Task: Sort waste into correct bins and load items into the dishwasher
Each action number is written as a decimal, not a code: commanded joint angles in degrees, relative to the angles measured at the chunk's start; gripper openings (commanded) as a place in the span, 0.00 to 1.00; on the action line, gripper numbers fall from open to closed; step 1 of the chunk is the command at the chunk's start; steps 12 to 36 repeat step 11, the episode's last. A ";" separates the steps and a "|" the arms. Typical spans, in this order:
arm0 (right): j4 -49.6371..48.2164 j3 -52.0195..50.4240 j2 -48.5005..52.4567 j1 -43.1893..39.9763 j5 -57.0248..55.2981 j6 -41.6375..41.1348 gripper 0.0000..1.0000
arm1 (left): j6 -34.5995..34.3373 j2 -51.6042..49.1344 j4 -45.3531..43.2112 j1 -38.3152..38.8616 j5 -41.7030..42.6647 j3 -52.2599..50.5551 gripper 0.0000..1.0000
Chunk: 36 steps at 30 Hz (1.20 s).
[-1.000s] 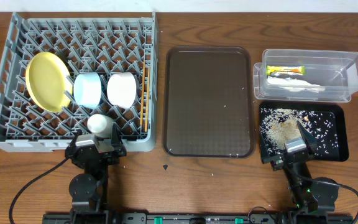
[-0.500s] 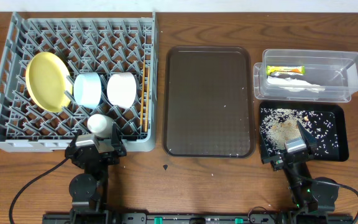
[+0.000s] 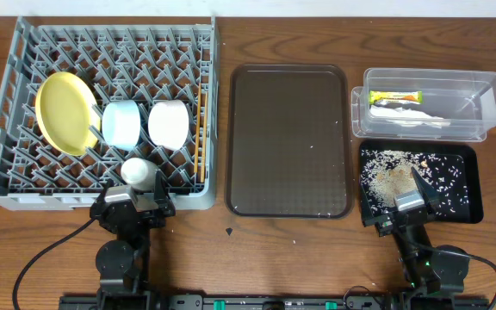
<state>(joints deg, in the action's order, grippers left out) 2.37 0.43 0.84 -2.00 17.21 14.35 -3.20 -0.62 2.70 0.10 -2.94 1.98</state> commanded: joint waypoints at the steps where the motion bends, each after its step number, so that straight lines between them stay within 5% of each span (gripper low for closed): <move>1: 0.24 -0.11 -0.55 -0.20 0.68 0.50 0.99 | -0.33 0.39 1.05 -0.13 -0.24 -1.75 0.97; 36: 0.24 -0.11 -0.55 -0.20 0.66 0.50 0.99 | -0.33 0.39 1.05 -0.13 -0.24 -1.75 0.97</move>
